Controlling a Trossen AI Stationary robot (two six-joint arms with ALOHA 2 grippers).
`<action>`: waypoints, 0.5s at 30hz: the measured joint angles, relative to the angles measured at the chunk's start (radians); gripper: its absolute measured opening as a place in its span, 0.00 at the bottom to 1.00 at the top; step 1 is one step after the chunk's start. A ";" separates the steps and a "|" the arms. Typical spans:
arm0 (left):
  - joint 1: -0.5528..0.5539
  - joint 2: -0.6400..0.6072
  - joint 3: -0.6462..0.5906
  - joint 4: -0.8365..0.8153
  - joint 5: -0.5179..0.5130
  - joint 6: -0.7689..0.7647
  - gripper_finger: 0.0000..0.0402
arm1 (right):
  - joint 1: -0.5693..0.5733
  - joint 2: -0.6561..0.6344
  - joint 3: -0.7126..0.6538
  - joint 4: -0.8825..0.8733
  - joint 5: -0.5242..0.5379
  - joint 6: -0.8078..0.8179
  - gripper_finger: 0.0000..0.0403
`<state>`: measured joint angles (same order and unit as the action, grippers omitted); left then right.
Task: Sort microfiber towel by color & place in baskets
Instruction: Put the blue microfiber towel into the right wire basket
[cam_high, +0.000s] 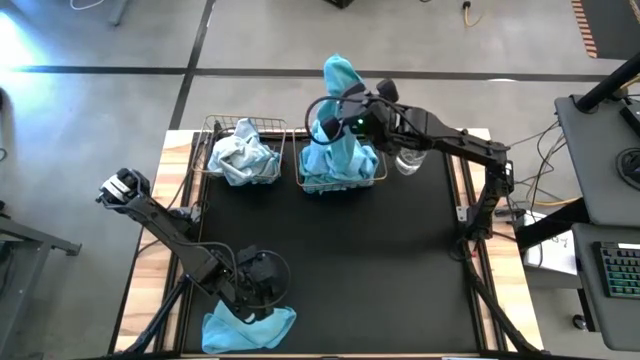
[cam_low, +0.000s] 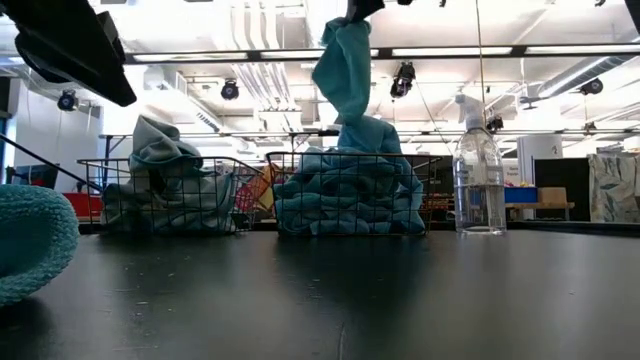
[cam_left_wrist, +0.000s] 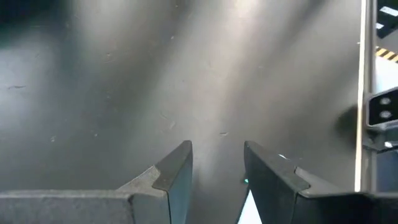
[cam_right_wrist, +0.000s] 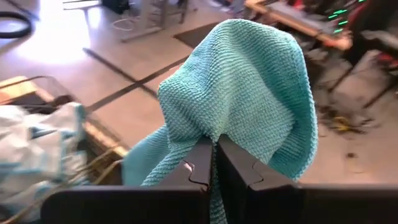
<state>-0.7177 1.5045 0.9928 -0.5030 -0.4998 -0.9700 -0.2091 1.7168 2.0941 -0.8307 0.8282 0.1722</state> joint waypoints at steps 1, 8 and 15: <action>-0.001 0.004 0.000 0.000 -0.008 0.002 0.32 | -0.003 0.000 0.000 0.000 -0.027 0.006 0.03; -0.004 0.045 0.000 0.003 0.007 0.019 0.32 | -0.014 0.000 -0.001 -0.002 -0.138 0.019 0.07; -0.004 0.057 0.000 0.004 0.013 0.019 0.32 | -0.014 0.000 -0.005 -0.003 -0.183 0.019 0.23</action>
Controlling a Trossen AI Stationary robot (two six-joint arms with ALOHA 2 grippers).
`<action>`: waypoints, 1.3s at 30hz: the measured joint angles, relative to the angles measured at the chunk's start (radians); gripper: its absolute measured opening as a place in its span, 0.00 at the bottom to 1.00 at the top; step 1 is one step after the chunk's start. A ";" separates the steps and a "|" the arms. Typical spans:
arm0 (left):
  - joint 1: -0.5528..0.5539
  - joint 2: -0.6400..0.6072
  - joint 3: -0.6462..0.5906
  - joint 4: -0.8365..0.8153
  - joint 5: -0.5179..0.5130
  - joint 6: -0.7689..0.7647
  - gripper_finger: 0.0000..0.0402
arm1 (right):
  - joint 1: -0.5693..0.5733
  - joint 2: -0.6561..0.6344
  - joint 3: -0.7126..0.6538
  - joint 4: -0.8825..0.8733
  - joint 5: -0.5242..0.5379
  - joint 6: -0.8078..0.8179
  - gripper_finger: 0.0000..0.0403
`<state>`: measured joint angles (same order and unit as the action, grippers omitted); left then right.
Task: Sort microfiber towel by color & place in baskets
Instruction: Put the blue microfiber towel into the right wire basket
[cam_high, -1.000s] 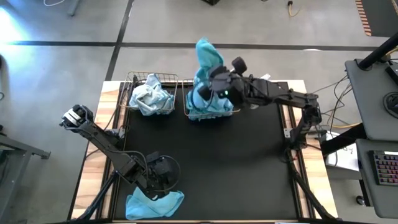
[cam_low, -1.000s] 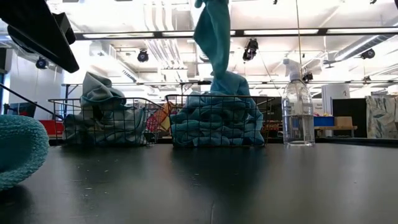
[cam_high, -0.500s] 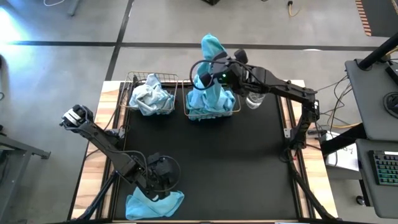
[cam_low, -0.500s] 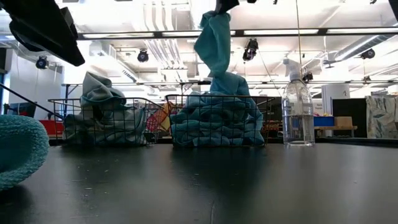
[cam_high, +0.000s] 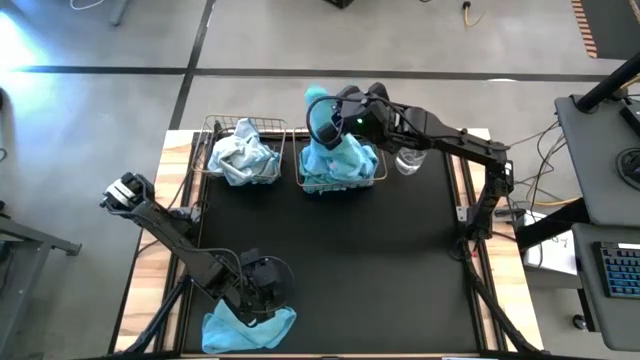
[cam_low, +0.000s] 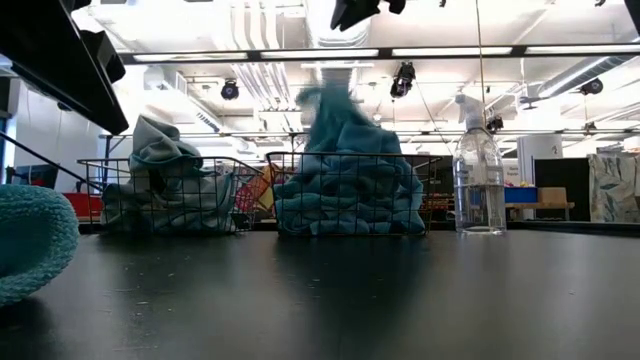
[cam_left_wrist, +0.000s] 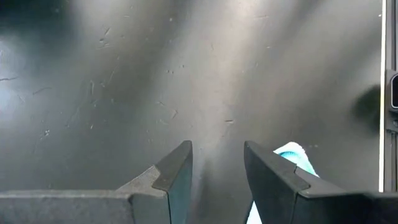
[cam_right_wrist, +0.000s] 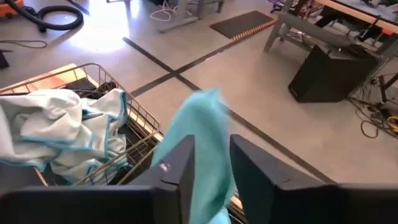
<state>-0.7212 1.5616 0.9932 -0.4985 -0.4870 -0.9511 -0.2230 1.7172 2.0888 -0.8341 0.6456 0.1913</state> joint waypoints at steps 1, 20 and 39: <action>0.000 0.000 0.000 0.000 0.000 0.000 0.32 | 0.000 0.000 -0.001 0.000 0.000 0.000 0.25; 0.000 -0.001 0.000 0.044 0.001 0.028 0.32 | 0.086 0.002 -0.071 -0.223 -0.618 0.269 0.33; 0.000 -0.002 0.000 0.389 0.096 0.022 0.32 | 0.540 0.002 -0.482 0.028 -0.566 0.246 0.29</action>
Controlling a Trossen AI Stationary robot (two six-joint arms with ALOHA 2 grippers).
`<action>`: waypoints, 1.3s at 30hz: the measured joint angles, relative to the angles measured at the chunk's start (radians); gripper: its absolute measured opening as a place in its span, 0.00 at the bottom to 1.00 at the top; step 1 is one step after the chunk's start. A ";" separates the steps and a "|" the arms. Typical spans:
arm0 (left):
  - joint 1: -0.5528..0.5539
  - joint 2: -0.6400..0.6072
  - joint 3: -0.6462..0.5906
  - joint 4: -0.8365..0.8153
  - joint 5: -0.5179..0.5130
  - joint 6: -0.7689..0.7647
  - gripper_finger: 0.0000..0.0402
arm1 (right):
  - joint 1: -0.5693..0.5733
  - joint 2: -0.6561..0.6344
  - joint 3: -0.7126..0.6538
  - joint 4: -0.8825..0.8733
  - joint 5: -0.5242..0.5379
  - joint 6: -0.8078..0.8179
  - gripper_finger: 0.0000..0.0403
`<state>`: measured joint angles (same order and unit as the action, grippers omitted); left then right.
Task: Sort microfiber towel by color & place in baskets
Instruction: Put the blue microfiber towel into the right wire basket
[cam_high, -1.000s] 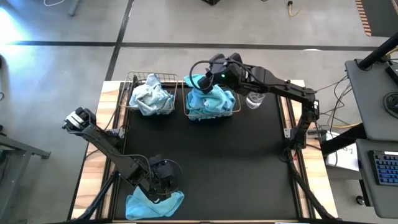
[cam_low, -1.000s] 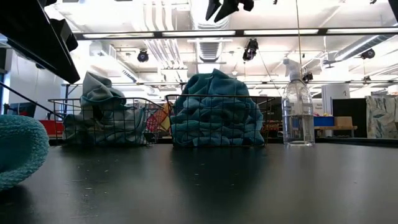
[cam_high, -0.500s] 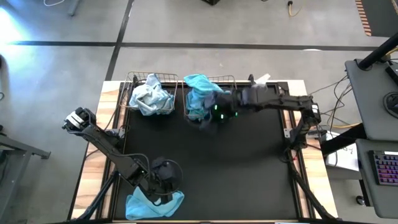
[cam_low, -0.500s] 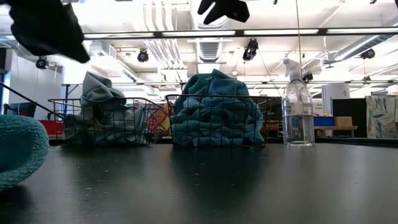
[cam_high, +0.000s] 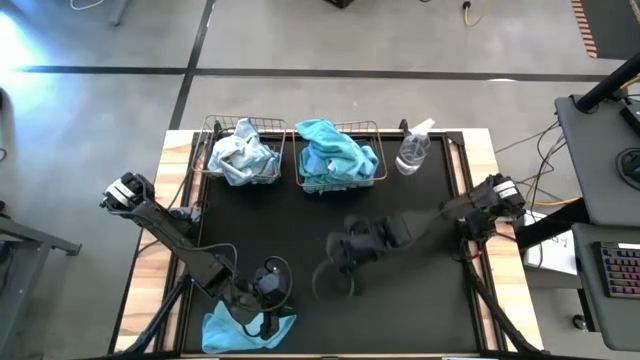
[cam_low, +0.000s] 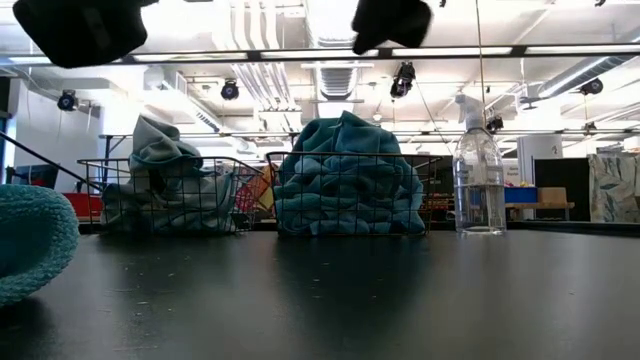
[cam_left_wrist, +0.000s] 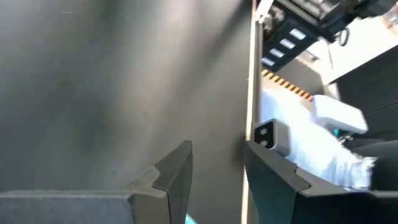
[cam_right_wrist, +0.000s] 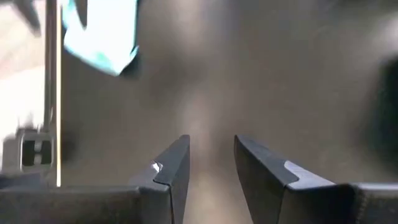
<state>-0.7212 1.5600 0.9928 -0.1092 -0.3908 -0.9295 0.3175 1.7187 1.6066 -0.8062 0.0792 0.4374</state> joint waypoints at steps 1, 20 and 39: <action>0.000 0.000 0.000 0.012 0.000 -0.001 0.32 | 0.018 0.000 -0.019 0.010 0.000 0.000 0.29; -0.058 0.116 0.000 0.366 0.087 -0.127 0.32 | 0.212 -0.001 -0.222 0.115 0.036 0.033 0.29; -0.077 0.340 0.000 0.388 0.584 -0.395 0.32 | 0.215 -0.001 -0.277 0.117 0.035 0.087 0.29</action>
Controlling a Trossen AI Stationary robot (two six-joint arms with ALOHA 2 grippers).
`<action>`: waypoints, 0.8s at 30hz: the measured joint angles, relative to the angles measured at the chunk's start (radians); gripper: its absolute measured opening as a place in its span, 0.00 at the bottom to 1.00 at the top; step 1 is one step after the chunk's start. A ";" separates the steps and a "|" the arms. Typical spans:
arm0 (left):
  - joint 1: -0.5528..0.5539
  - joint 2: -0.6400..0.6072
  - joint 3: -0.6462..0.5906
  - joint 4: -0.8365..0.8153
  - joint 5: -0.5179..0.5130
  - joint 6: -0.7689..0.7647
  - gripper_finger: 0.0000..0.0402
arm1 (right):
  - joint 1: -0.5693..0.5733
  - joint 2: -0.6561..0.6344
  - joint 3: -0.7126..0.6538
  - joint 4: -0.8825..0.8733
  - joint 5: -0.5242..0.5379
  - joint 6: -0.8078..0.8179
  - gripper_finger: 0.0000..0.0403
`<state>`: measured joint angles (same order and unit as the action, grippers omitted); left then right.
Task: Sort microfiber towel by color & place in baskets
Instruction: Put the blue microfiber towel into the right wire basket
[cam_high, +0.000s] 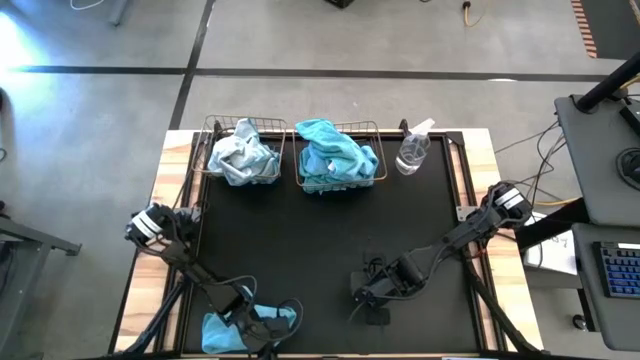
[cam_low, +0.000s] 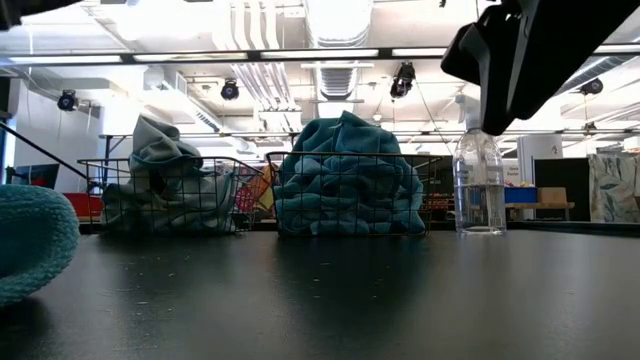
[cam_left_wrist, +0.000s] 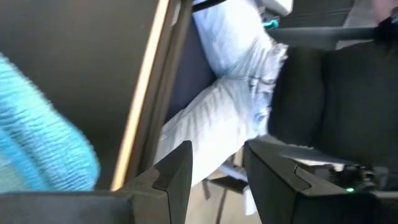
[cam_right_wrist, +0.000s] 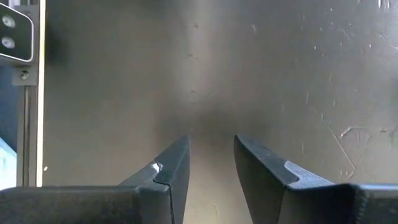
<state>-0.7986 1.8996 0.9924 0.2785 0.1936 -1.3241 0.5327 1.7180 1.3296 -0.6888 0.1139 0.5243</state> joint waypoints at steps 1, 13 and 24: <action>0.000 0.000 0.000 -0.014 0.000 0.009 0.32 | 0.000 0.000 0.001 0.001 0.001 0.000 0.29; 0.011 -0.002 0.008 -0.111 0.117 -0.024 0.32 | 0.000 0.000 0.001 0.020 0.001 0.000 0.29; 0.023 -0.003 0.250 -0.231 0.136 0.156 0.32 | 0.000 0.000 0.001 0.021 0.001 0.000 0.29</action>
<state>-0.7761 1.8968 1.2421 0.0478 0.3300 -1.1676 0.5323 1.7176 1.3304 -0.6682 0.1146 0.5240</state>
